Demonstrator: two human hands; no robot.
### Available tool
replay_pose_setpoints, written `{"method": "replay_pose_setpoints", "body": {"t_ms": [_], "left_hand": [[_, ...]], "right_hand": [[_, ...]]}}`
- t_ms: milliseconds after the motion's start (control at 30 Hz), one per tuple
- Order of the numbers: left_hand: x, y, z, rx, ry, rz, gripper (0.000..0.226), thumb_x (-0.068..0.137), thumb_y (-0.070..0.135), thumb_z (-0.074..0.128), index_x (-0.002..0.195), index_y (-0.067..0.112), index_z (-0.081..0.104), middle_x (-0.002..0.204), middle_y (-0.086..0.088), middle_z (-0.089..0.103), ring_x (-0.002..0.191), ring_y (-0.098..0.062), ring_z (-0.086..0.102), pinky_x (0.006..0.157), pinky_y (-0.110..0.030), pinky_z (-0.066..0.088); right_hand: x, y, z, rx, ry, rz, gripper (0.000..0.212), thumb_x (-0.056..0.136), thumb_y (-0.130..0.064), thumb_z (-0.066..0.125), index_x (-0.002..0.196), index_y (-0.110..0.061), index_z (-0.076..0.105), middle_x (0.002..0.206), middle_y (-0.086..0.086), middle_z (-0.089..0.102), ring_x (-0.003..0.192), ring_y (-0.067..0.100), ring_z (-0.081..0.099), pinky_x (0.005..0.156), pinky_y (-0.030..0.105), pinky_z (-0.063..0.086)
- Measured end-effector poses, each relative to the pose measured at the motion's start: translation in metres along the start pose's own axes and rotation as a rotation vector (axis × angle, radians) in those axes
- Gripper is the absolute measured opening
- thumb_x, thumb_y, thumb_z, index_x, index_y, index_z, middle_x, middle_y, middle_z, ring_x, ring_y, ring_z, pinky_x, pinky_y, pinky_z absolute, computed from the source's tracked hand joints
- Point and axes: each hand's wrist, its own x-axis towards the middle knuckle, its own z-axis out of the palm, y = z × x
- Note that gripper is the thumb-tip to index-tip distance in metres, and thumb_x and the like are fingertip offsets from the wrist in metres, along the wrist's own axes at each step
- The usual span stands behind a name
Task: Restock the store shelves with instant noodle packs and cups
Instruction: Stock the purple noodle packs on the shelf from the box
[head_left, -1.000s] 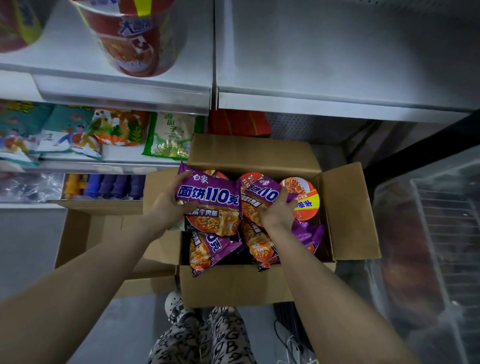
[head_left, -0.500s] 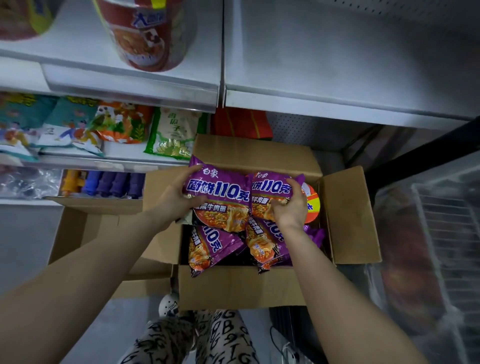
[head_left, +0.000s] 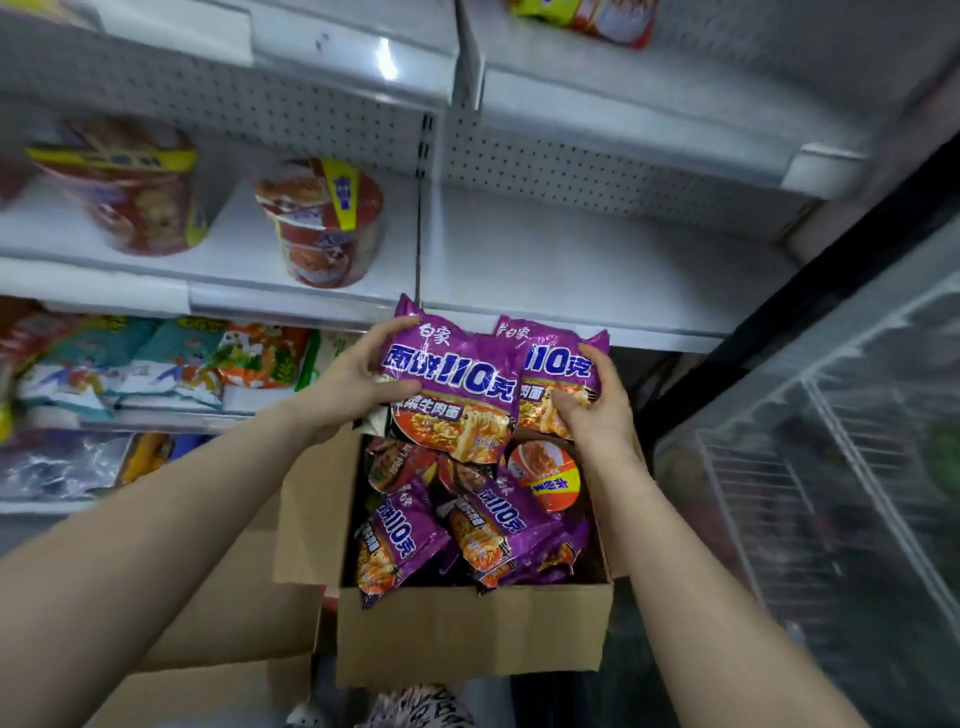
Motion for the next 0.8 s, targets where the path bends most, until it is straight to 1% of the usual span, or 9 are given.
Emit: {"method": "replay_pose_setpoints", "body": {"t_ms": [67,133,167,233,333,433,533,700,800], "left_hand": [[-0.006,0.024,0.002,-0.010,-0.012,0.037,0.072,0.083,-0.002,0.069,0.140,0.035,0.044,0.126,-0.011,0.057,0.104,-0.016,0.064,0.075,-0.027,0.057],[-0.012,0.046,0.003,-0.028,-0.026,0.062,0.072,0.084,-0.002,0.068,0.139,0.036,0.044,0.125,-0.013,0.057,0.104,-0.020,0.065,0.076,-0.032,0.058],[-0.015,0.056,0.004,-0.029,-0.026,0.072,0.071,0.084,-0.002,0.068,0.138,0.038,0.045,0.125,-0.013,0.056,0.105,-0.022,0.065,0.076,-0.034,0.059],[-0.022,0.076,0.004,-0.021,-0.017,0.106,0.069,0.084,-0.001,0.069,0.135,0.040,0.046,0.124,-0.012,0.056,0.106,-0.024,0.065,0.077,-0.037,0.059],[-0.030,0.103,0.002,0.014,-0.003,0.181,0.070,0.084,-0.001,0.068,0.137,0.037,0.045,0.125,-0.008,0.057,0.104,-0.017,0.066,0.075,-0.034,0.059],[-0.037,0.129,-0.004,0.042,0.008,0.253,0.070,0.084,-0.001,0.069,0.138,0.037,0.044,0.124,-0.007,0.058,0.101,-0.015,0.068,0.075,-0.032,0.059],[-0.045,0.154,-0.012,0.076,0.035,0.311,0.070,0.082,0.005,0.072,0.136,0.042,0.046,0.127,-0.009,0.056,0.107,-0.020,0.066,0.078,-0.038,0.060],[-0.058,0.195,-0.023,0.064,0.064,0.397,0.067,0.086,0.002,0.068,0.135,0.041,0.046,0.123,-0.005,0.058,0.103,-0.016,0.067,0.074,-0.032,0.059],[-0.062,0.215,-0.033,0.060,0.064,0.409,0.066,0.085,0.005,0.069,0.134,0.044,0.046,0.124,-0.011,0.060,0.105,-0.022,0.068,0.077,-0.039,0.060]], "right_hand": [[-0.001,-0.021,-0.015,0.050,0.009,-0.049,0.064,0.086,-0.009,0.073,0.131,-0.046,0.049,0.126,0.000,0.059,0.107,0.013,0.062,0.081,0.034,0.060],[-0.002,-0.041,-0.030,0.063,0.004,-0.103,0.062,0.088,-0.006,0.071,0.136,-0.036,0.048,0.124,-0.002,0.057,0.099,0.002,0.060,0.068,0.014,0.054],[-0.004,-0.051,-0.036,0.064,0.002,-0.137,0.061,0.088,-0.006,0.070,0.137,-0.033,0.047,0.121,-0.004,0.056,0.096,-0.002,0.058,0.063,0.009,0.050],[-0.008,-0.068,-0.047,0.089,-0.008,-0.192,0.060,0.089,-0.005,0.069,0.139,-0.030,0.046,0.120,-0.005,0.053,0.093,-0.003,0.056,0.059,0.006,0.048],[-0.012,-0.091,-0.059,0.111,-0.026,-0.257,0.059,0.090,-0.007,0.068,0.139,-0.032,0.045,0.125,-0.004,0.051,0.099,0.004,0.058,0.061,0.010,0.051],[-0.011,-0.115,-0.067,0.155,-0.046,-0.312,0.061,0.089,-0.009,0.070,0.137,-0.037,0.046,0.127,-0.001,0.054,0.107,0.013,0.062,0.071,0.024,0.058],[-0.014,-0.144,-0.073,0.207,-0.041,-0.362,0.059,0.089,-0.006,0.070,0.135,-0.035,0.048,0.118,-0.008,0.056,0.103,0.011,0.063,0.067,0.022,0.058],[-0.014,-0.186,-0.078,0.274,-0.070,-0.441,0.055,0.089,-0.006,0.071,0.133,-0.033,0.051,0.118,-0.012,0.058,0.104,0.011,0.065,0.074,0.029,0.061],[-0.011,-0.208,-0.077,0.289,-0.072,-0.472,0.055,0.088,-0.011,0.072,0.132,-0.037,0.052,0.120,-0.012,0.058,0.104,0.010,0.065,0.073,0.029,0.061]]}}
